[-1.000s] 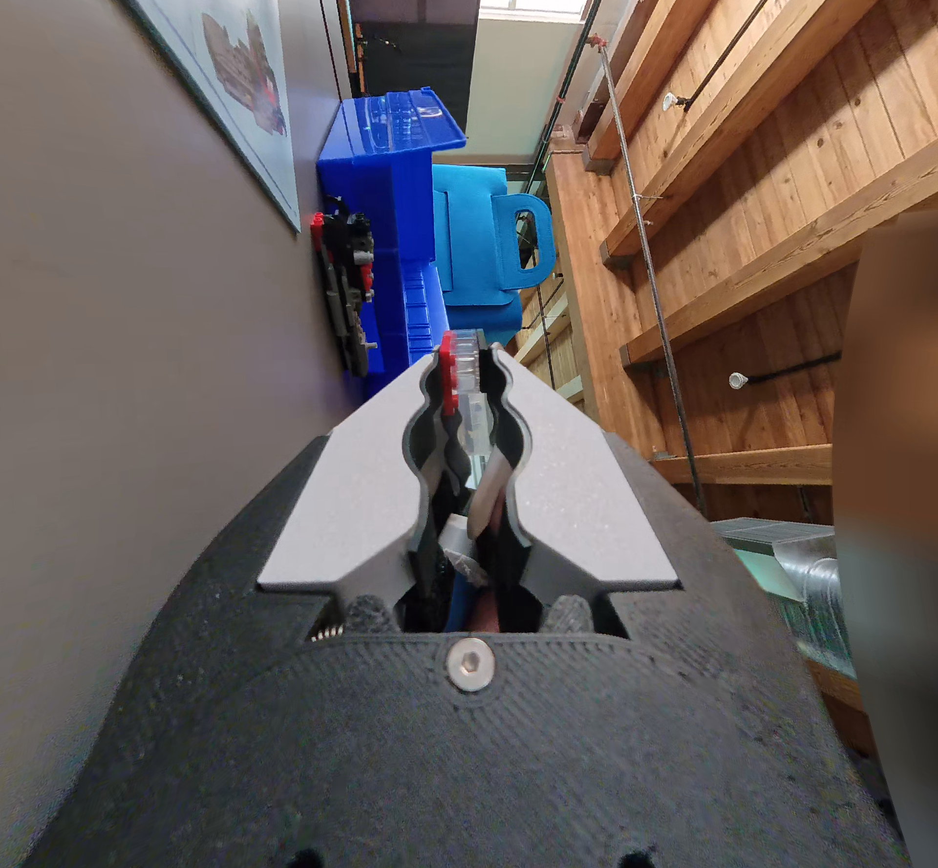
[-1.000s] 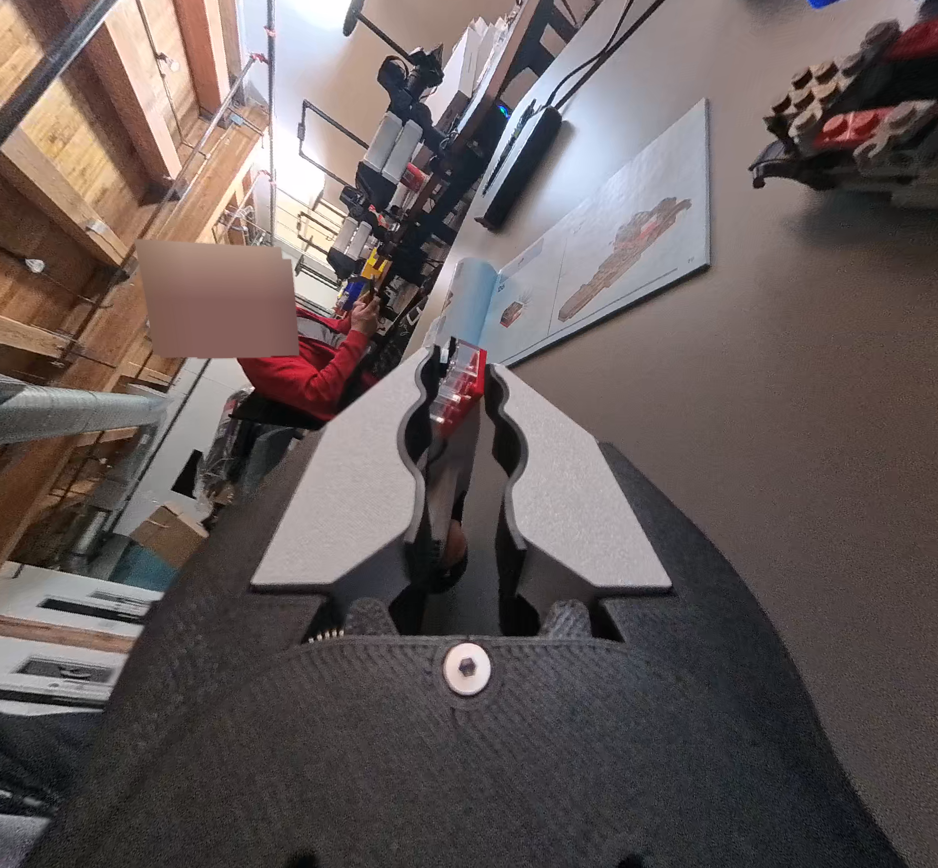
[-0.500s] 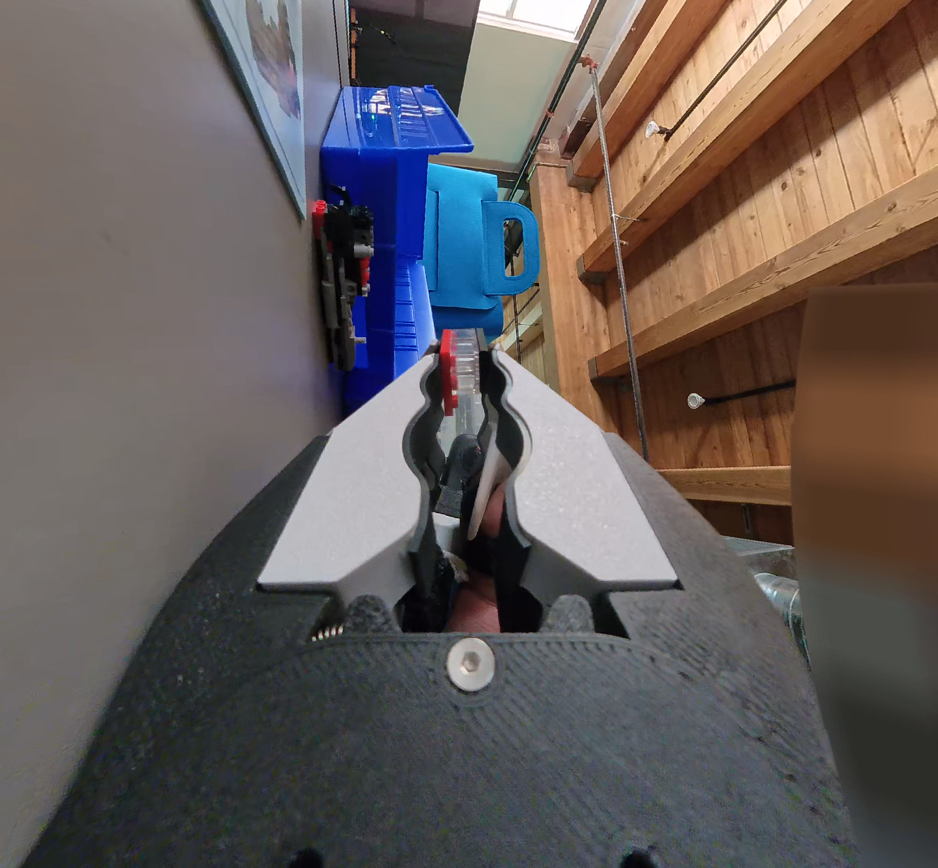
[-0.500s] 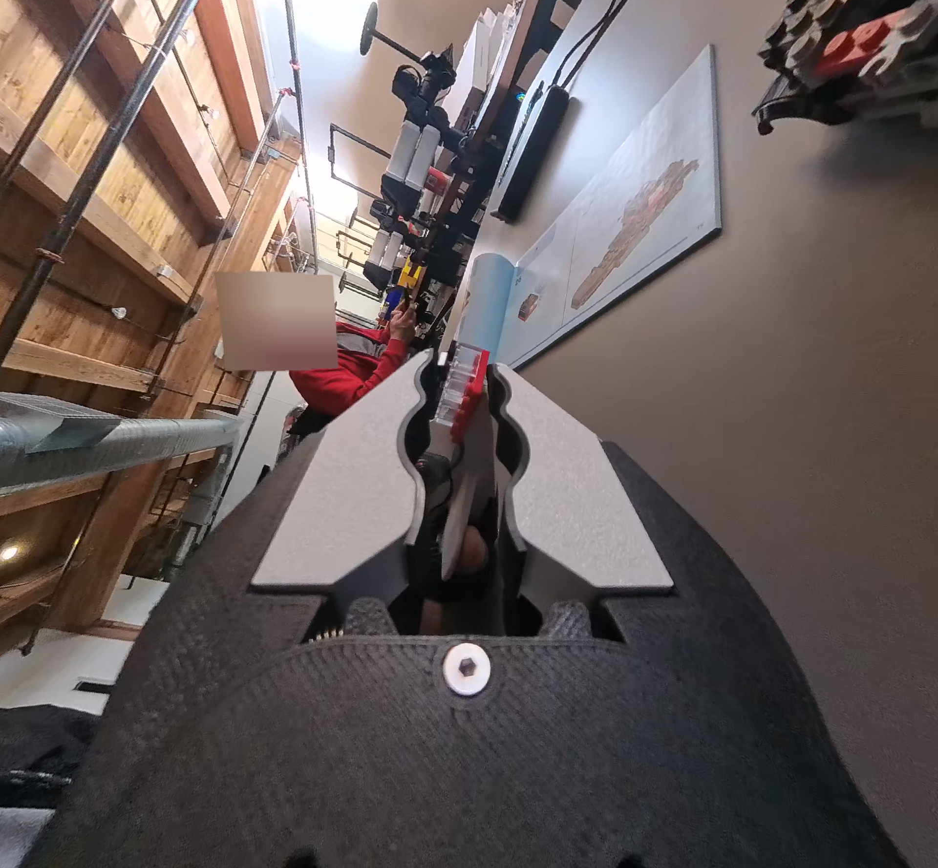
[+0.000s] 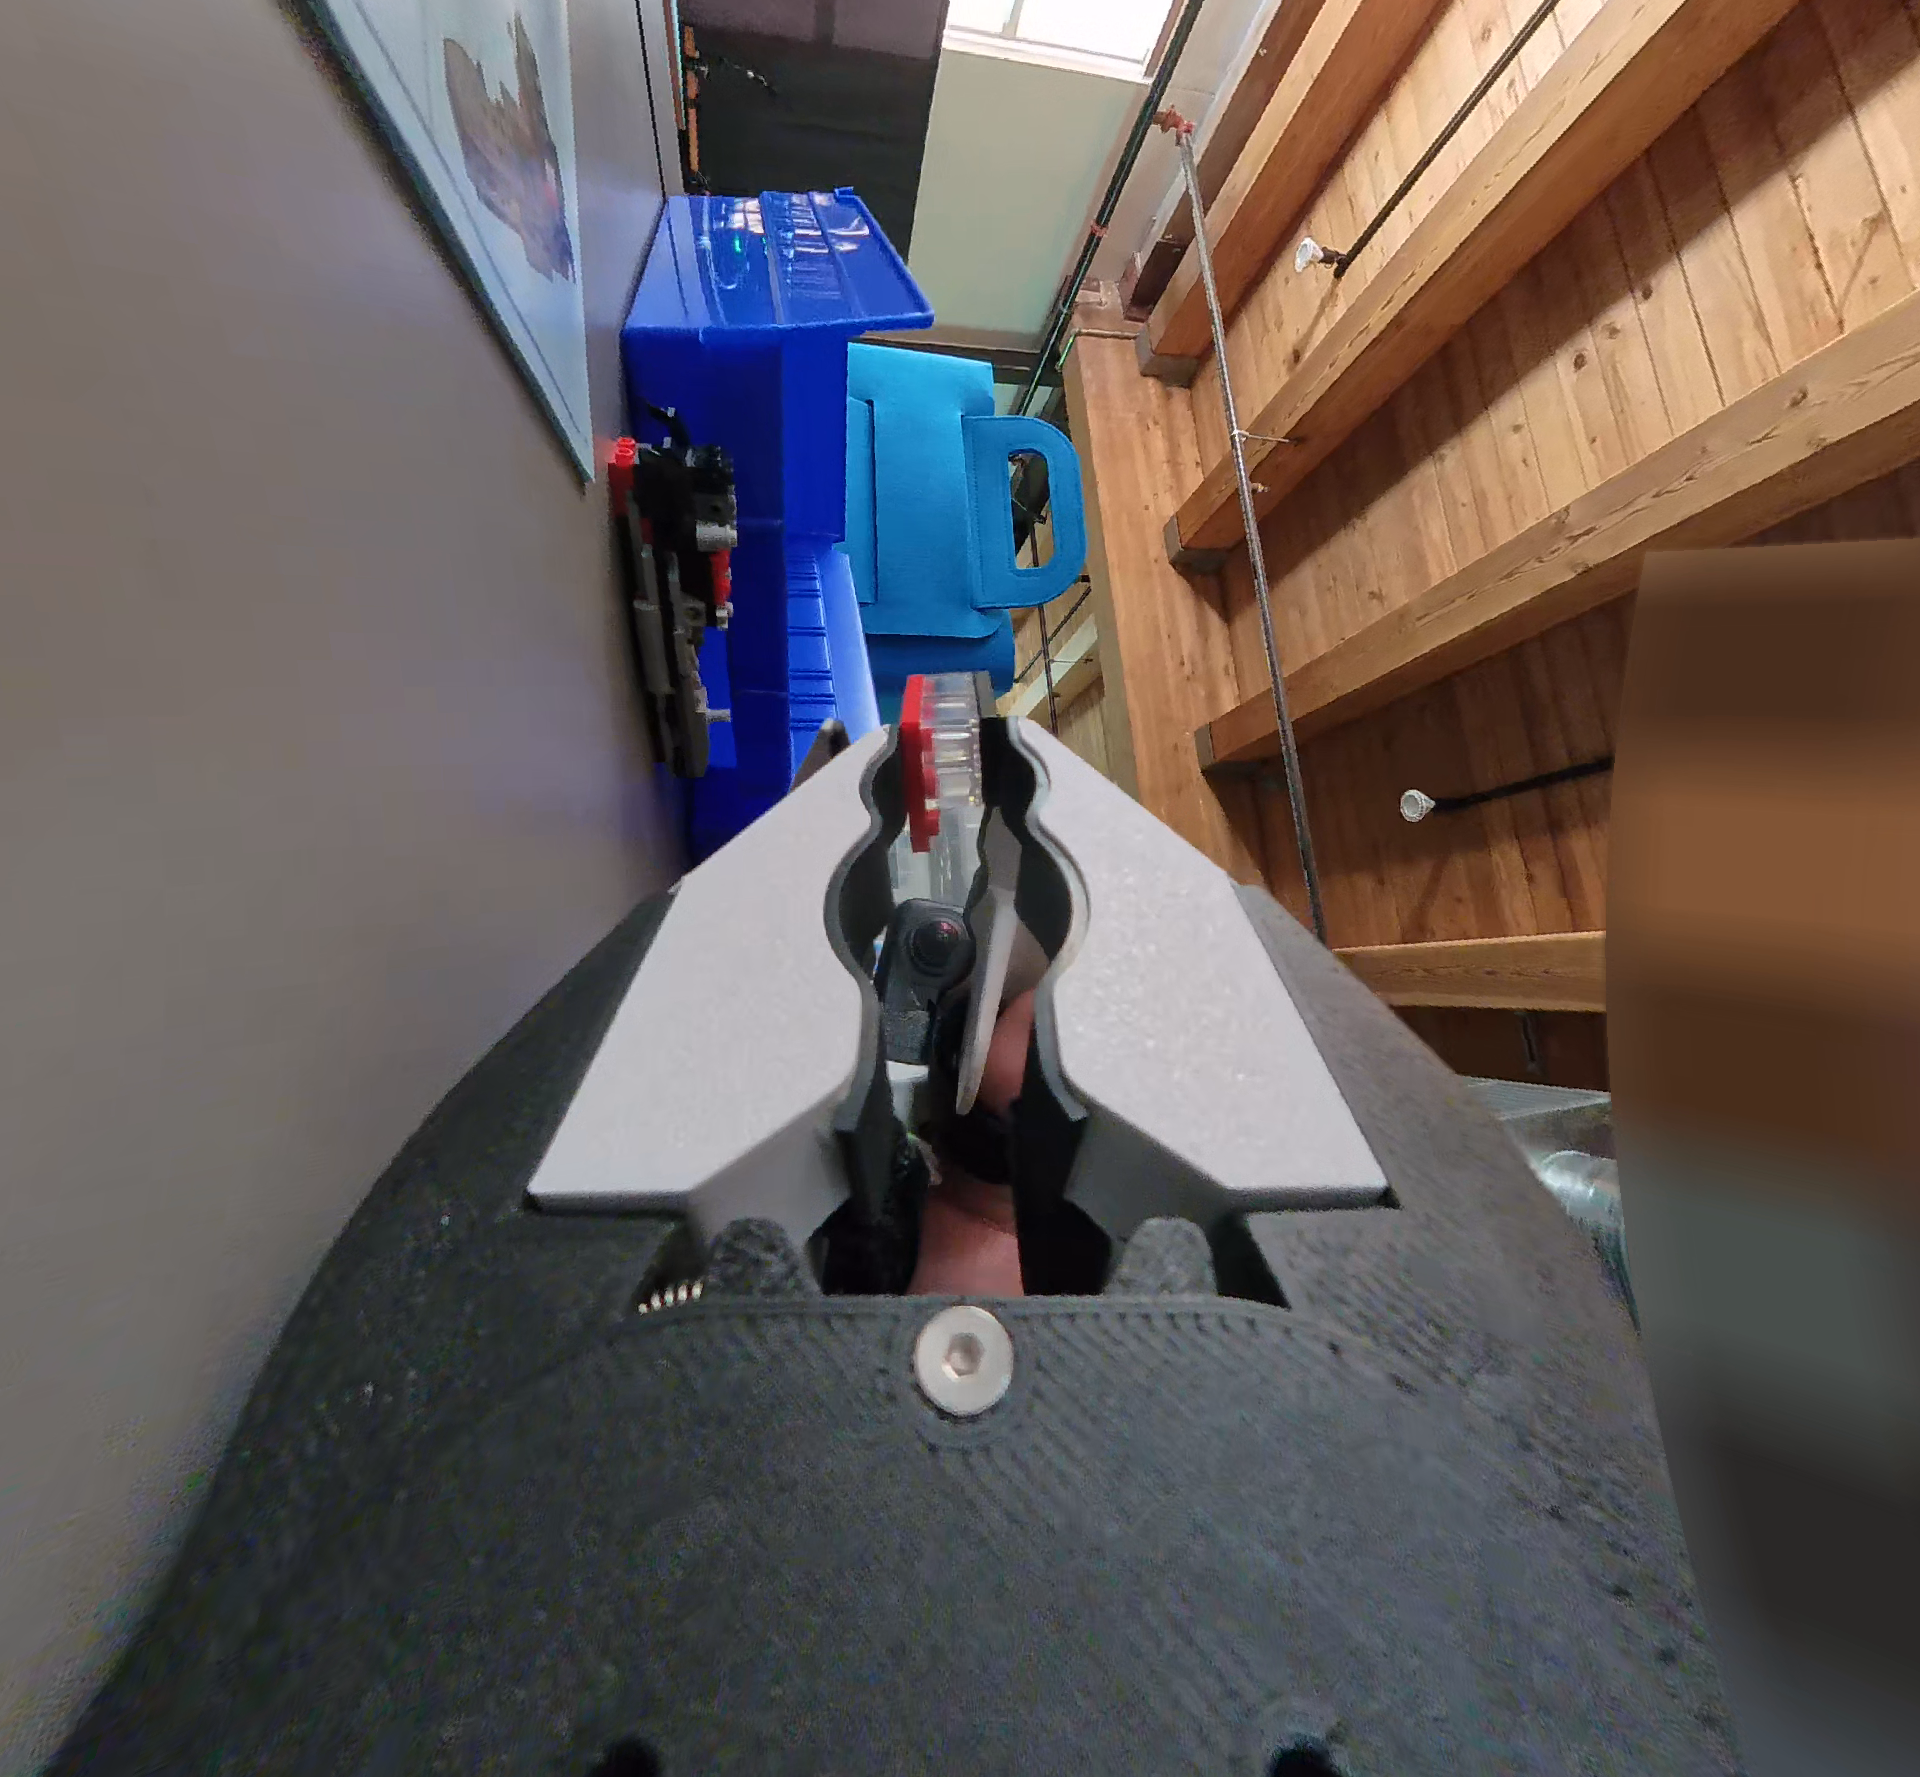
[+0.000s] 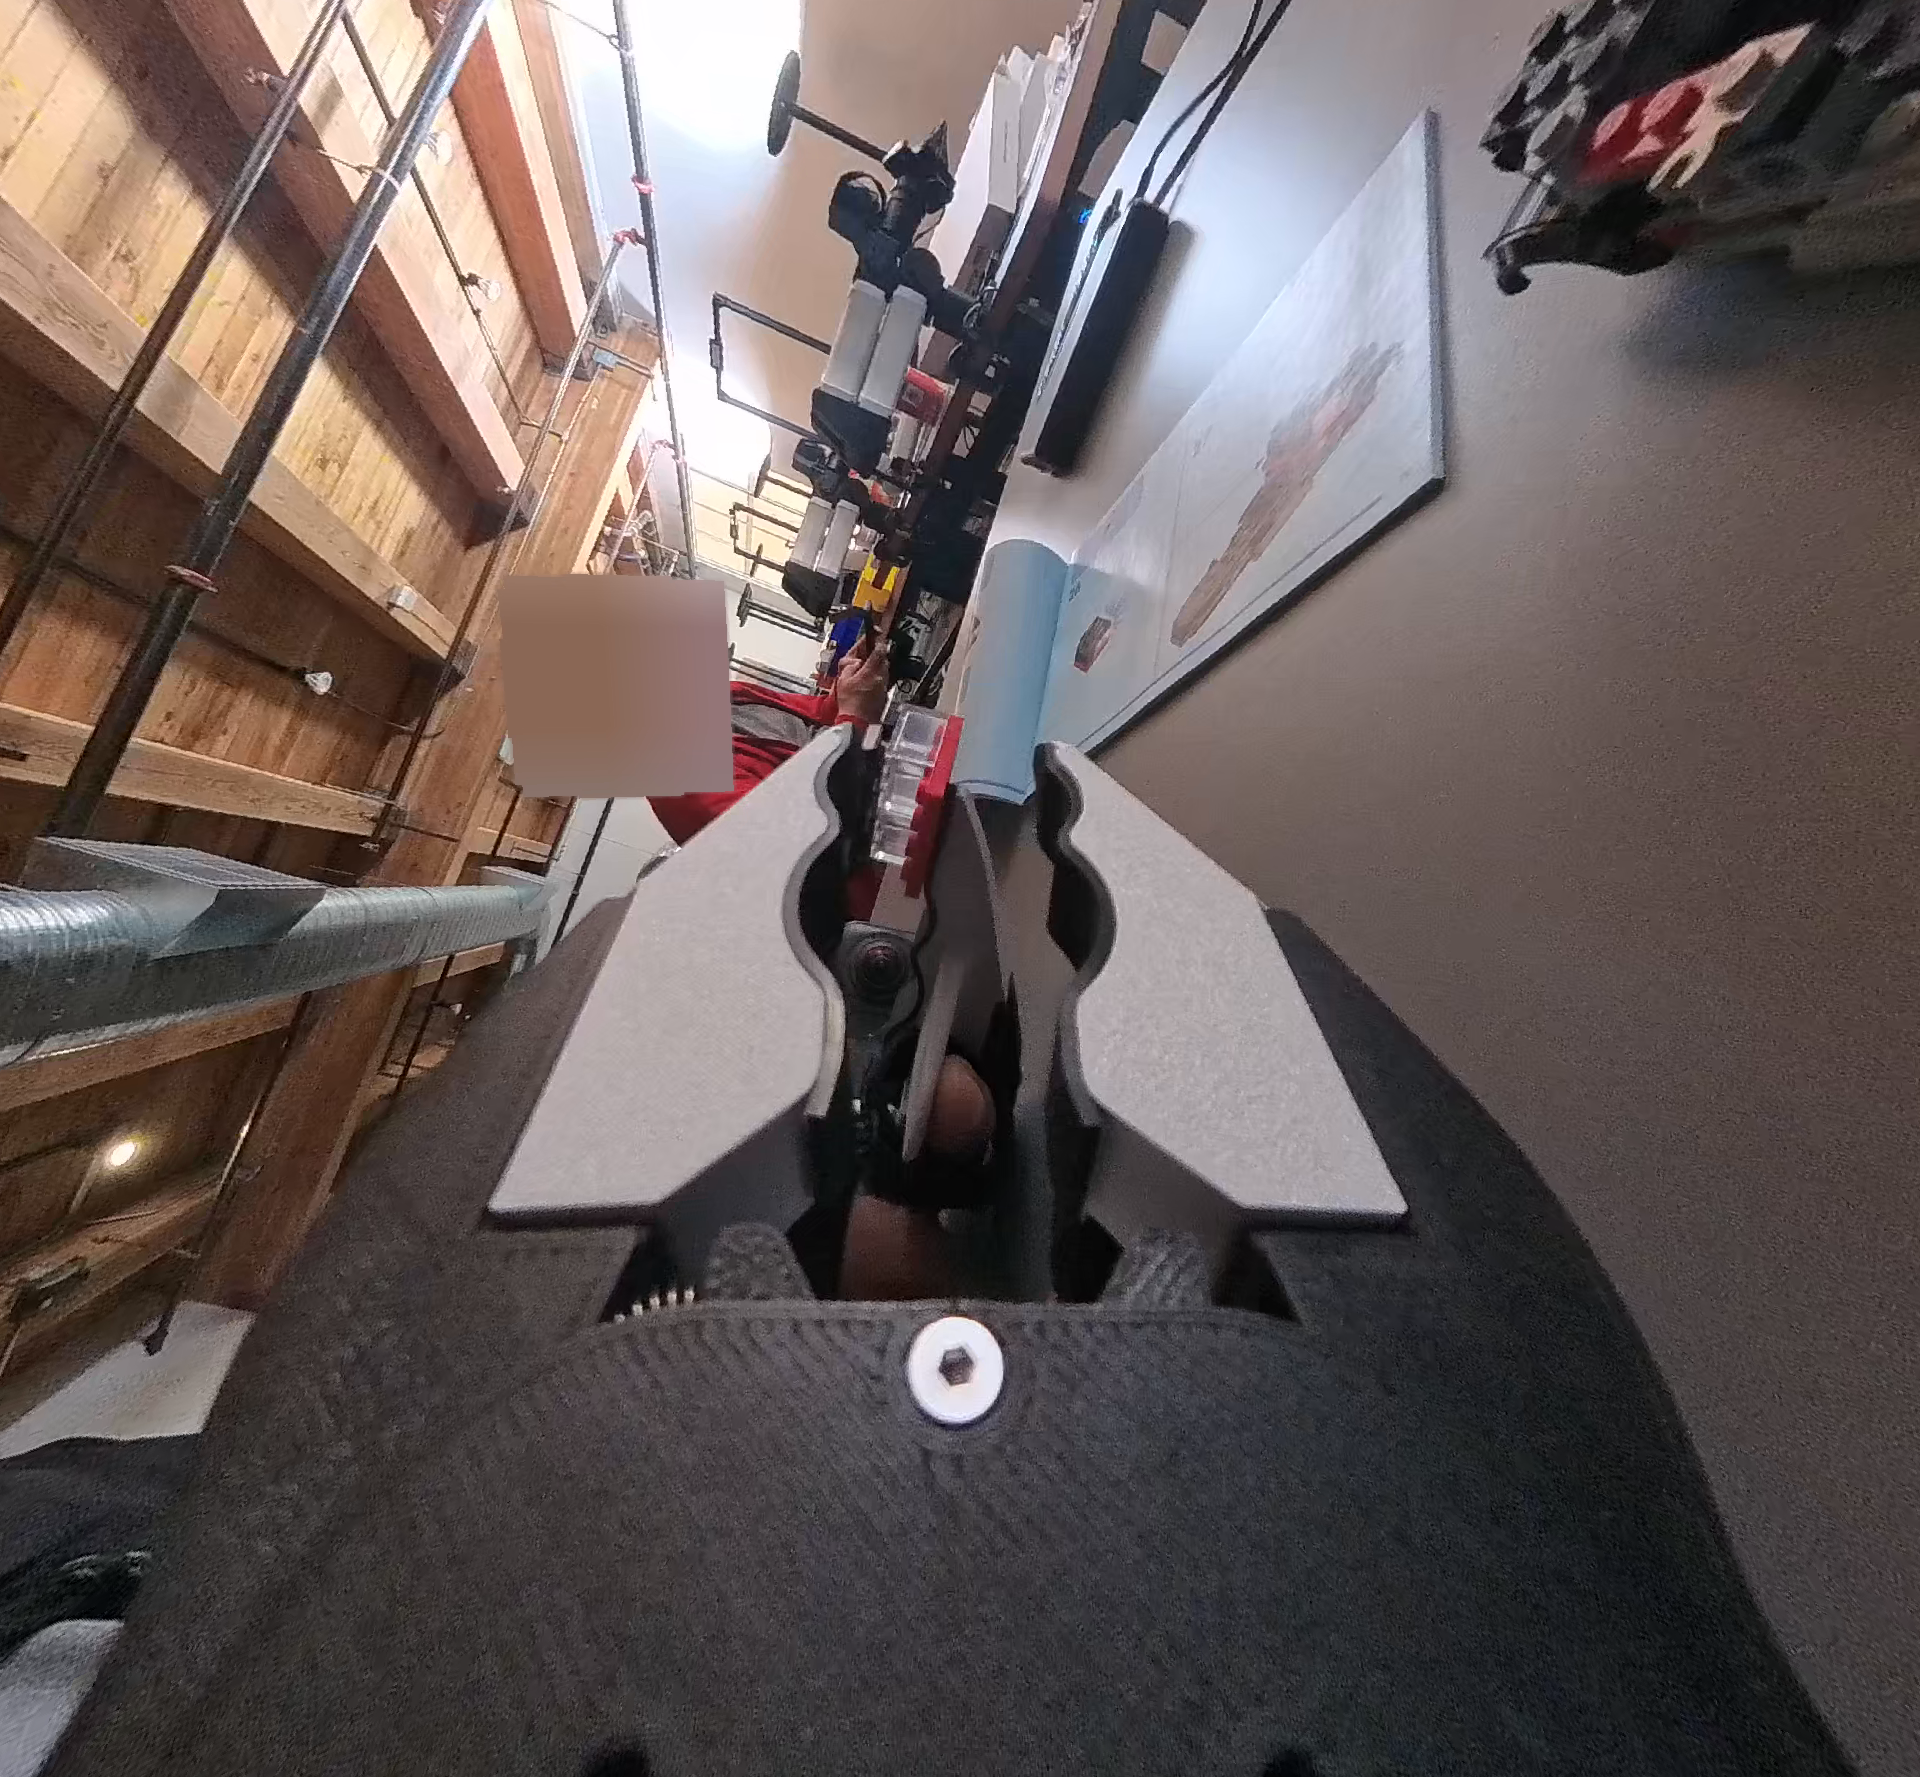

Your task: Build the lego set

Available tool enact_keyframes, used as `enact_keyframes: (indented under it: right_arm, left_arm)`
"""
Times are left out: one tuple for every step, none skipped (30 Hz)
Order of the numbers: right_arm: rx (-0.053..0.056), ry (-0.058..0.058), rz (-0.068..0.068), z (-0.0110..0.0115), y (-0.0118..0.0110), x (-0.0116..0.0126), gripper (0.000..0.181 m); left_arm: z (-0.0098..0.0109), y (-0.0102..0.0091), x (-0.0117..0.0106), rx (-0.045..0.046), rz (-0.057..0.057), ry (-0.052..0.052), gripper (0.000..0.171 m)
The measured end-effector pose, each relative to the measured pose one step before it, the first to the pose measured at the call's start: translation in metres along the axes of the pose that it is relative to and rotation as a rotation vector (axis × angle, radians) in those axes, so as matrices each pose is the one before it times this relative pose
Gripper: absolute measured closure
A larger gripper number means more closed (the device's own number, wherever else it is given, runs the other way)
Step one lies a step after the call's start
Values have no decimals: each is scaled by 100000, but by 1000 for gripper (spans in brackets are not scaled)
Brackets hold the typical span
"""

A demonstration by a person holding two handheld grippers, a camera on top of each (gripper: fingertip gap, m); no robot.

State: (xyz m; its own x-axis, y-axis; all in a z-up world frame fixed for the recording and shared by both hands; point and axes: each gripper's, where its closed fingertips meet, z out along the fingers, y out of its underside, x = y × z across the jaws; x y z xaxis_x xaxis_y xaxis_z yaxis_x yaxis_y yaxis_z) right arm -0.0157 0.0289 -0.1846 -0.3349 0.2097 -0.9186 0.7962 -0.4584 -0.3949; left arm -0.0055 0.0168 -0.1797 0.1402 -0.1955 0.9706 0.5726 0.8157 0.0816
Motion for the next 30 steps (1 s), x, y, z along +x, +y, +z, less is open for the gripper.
enact_keyframes:
  right_arm:
    - [-229,-72,-262,-50,-76,12,146]
    - [-467,-151,-264,-19,-28,-6,145]
    - [-598,-272,-121,2,4,-17,144]
    - [-455,-340,-45,19,8,-43,143]
    - [-525,-390,-94,40,31,-52,142]
    - [-623,-478,-73,59,58,-72,140]
    - [-519,-538,-84,62,51,-82,139]
    - [-626,-314,-209,58,73,-56,139]
    - [-669,-117,-331,51,83,-33,139]
    - [-494,-99,-160,54,61,-22,139]
    - [-238,-13,80,28,17,10,139]
    - [-10,-11,66,8,-31,19,140]
    - [192,-329,75,-4,-68,-11,143]
    - [163,-608,237,-11,-56,-65,146]
    - [51,-799,329,-1,-28,-93,148]
    - [201,-883,364,-5,-25,-118,150]
    - [136,-776,443,-1,17,-101,153]
    - [93,-618,437,0,39,-74,156]
    - [364,-640,283,-11,6,-102,160]
    - [404,-197,88,-26,5,-51,163]
    - [336,225,6,-22,-3,21,164]
    - [301,-216,232,-16,-3,-21,164]
    - [193,-304,550,-25,-21,-20,164]
    - [116,-66,412,-3,-2,9,164]
    - [50,220,-188,4,6,17,164]
    - [-70,481,-645,12,13,15,163]
    - [-108,524,-576,18,18,5,164]
    - [-60,567,-359,12,7,-3,164]
    - [36,481,-124,17,5,-4,164]
    - [183,280,286,13,4,-26,163]
  left_arm:
    - [8,-12,-2,-144,370,35,154]
    - [8,10,25,-151,148,207,154]
    - [17,45,9,-318,270,123,155]
    - [13,78,-13,-443,588,-78,155]
    - [24,67,10,-399,940,-171,155]
    - [19,61,1,-367,1178,-353,155]
    - [27,49,23,-388,1307,-338,155]
    - [22,30,49,-283,1258,-274,155]
    - [22,12,69,-229,1268,-201,155]
    - [16,8,82,-172,1234,-70,155]
    - [22,7,93,-226,1229,-49,155]
    - [18,40,60,-353,1163,-90,155]
    - [20,35,105,-229,920,244,155]
    - [9,29,25,-170,575,-11,155]
    - [9,20,-8,-135,394,26,155]
    - [16,38,-8,-175,107,187,154]
    - [-13,-1,-44,175,-73,114,155]
    - [-19,16,-56,296,-168,17,155]
    - [-6,65,-101,-100,-177,-166,155]
    - [-13,40,-61,-36,-132,128,155]
    - [-18,15,-6,48,-85,238,155]
    - [-5,10,40,71,51,286,155]
    - [3,26,3,-142,225,-70,155]
    - [13,12,-12,-77,229,-87,155]
    - [-8,-9,-1,47,93,-48,155]
    - [-15,-9,4,89,22,2,155]
    - [-11,-10,4,87,216,-39,154]
    - [-15,28,8,67,810,-319,154]
    - [-6,13,21,189,1068,-388,154]
    - [-10,8,36,252,1063,-307,154]
